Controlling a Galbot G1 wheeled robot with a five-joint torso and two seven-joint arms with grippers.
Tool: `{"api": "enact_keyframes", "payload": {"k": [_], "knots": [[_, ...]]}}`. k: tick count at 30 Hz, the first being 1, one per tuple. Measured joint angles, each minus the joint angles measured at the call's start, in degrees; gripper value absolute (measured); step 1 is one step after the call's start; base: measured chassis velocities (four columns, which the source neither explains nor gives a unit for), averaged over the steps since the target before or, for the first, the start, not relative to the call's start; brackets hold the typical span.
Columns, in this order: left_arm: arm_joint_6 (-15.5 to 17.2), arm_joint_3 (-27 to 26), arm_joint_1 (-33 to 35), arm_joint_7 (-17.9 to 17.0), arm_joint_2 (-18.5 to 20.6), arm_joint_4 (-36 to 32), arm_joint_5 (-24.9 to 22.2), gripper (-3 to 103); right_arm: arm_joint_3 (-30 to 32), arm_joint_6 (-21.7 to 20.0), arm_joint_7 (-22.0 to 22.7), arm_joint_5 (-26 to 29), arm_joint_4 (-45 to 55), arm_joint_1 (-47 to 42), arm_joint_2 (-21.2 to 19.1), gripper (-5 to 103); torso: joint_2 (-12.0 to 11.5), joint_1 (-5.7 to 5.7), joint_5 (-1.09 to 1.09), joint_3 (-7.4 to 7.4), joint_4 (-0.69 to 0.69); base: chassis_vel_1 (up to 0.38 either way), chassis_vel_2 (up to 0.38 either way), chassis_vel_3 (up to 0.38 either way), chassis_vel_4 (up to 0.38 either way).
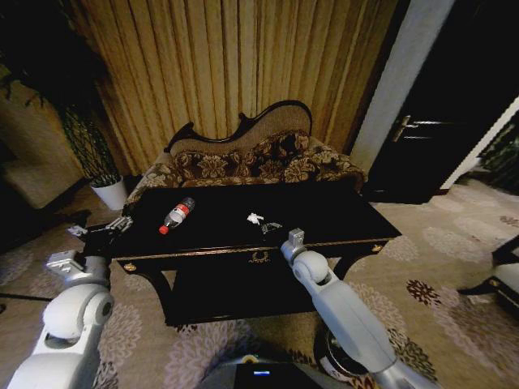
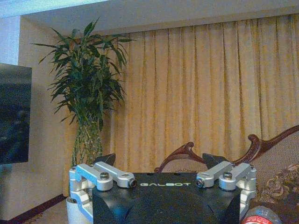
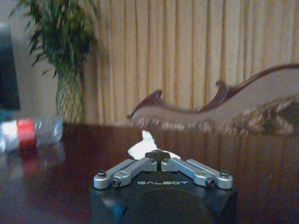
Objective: Move to the front of the table and place the trash on the table into the trash bin.
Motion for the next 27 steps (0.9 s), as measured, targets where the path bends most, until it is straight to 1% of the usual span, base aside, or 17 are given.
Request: {"api": "enact_keyframes", "payload": {"k": [4,6,7,9,14,16,19,27], "knots": [[-0.2,0.1,-0.1,0.0,-0.1,0.2,0.0,100,2.4,0.7,0.0,0.1,0.4,0.5,0.3,0,0.0,0.0,0.0,0.0,0.0,0.0,0.0,0.0,0.0],[-0.3,0.4,-0.1,0.0,-0.5,0.3,0.0,100,5.2,0.9,0.0,-0.4,0.9,0.6,0.4,0,0.0,0.0,0.0,0.0,-0.01,0.0,0.0,0.0,0.0],[-0.3,0.4,-0.1,0.0,-0.5,0.3,0.0,100,5.2,0.9,0.0,-0.4,0.9,0.6,0.4,0,0.0,0.0,0.0,0.0,-0.01,0.0,0.0,0.0,0.0],[-0.4,0.9,-0.3,0.1,-0.9,0.3,0.2,100,7.8,1.1,0.0,-1.8,1.2,0.3,-0.1,0,0.0,0.0,0.0,0.0,-0.01,0.0,0.0,0.0,0.0],[-0.4,1.6,-0.9,0.1,-1.1,0.4,0.3,100,10.8,2.0,0.0,-3.4,1.0,-0.4,-1.3,0,0.0,0.0,0.0,0.0,-0.02,0.0,0.0,0.0,0.0],[-0.4,1.7,-1.2,0.2,-0.8,0.5,0.3,100,12.5,2.3,0.0,-5.2,0.1,-1.0,-1.5,0,0.0,0.0,0.0,0.0,-0.02,0.0,0.0,0.0,0.0],[-0.5,1.7,-1.0,0.3,-0.6,0.5,0.2,100,13.4,2.5,0.0,-6.3,-0.6,-1.5,-1.5,0,0.0,0.0,0.0,0.0,-0.01,0.0,0.0,0.0,0.0],[-0.9,0.7,-0.3,0.2,-0.1,0.0,-0.3,100,14.3,2.9,0.0,-6.3,-0.7,-2.3,-1.6,0,0.0,0.0,0.0,0.0,0.0,0.0,0.0,0.0,0.0]]}}
